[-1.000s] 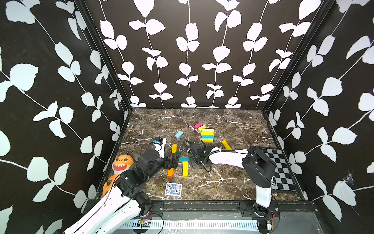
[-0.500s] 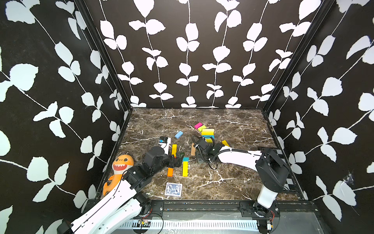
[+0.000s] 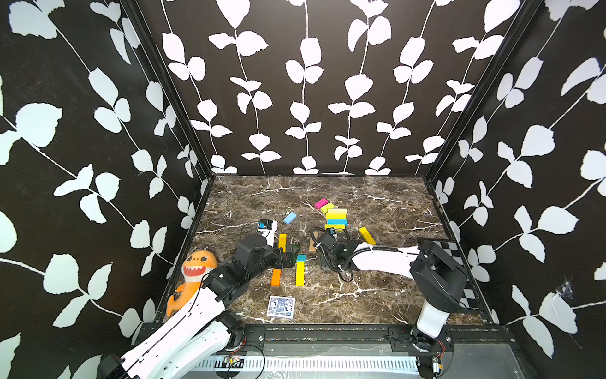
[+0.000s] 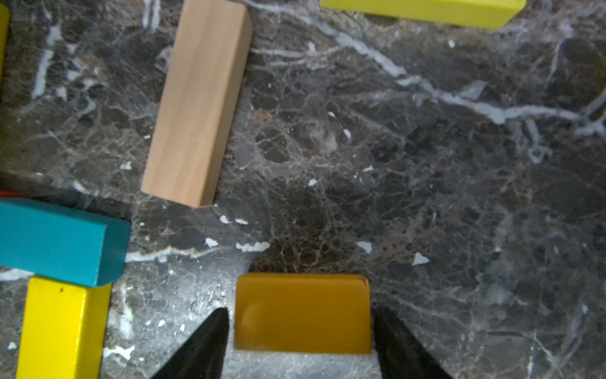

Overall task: Assemble the letter h with building blocks
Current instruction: Assemble the building block at the center of the board.

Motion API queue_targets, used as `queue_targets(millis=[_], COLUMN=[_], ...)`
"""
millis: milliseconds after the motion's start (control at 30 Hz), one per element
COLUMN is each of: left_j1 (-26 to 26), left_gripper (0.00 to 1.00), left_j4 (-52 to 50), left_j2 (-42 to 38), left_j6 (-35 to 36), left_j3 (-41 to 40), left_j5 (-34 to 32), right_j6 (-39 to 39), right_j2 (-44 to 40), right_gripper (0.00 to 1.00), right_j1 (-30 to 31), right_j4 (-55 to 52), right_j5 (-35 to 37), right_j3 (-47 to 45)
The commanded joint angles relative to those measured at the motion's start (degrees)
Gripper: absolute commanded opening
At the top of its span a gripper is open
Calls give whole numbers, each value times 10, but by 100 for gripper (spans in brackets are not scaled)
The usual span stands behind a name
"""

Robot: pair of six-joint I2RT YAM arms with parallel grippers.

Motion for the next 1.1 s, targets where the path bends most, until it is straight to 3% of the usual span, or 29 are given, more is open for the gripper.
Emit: queue_targets(millis=[0, 167, 333, 433, 467, 500, 533, 600, 733, 900, 1067], left_j1=[4, 4, 5, 6, 6, 7, 6, 8, 9, 10, 10], left_gripper=[99, 99, 99, 99, 99, 99, 99, 99, 99, 99, 99], left_j4=[11, 3, -3, -4, -5, -10, -14, -19, -24, -26, -30], left_j2=[-8, -18, -26, -31, -32, -32, -33, -37, -47, -48, -53], left_j6=[-4, -3, 4, 7, 8, 10, 11, 14, 20, 23, 25], left_j3=[-6, -4, 5, 6, 8, 9, 11, 14, 13, 12, 14], left_j5=[9, 13, 16, 16, 15, 15, 14, 15, 12, 12, 12], right_j6=[46, 53, -77, -91, -83, -60, -28, -12, 11, -15, 27], right_j2=[0, -53, -93, -149, -167, -175, -174, -151, -72, 48, 68], right_gripper=[79, 82, 82, 83, 86, 97, 99, 98, 92, 92, 92], right_j1=[3, -27, -34, -35, -42, -54, -66, -84, -74, -34, -23], right_j4=[-34, -105, -143, -68, -12, 17, 19, -12, -137, -326, -337], right_j5=[7, -17, -49, -7, -33, -72, -99, -174, -212, -166, -146], right_j3=[16, 56, 137, 69, 28, 3, -3, 11, 78, 225, 241])
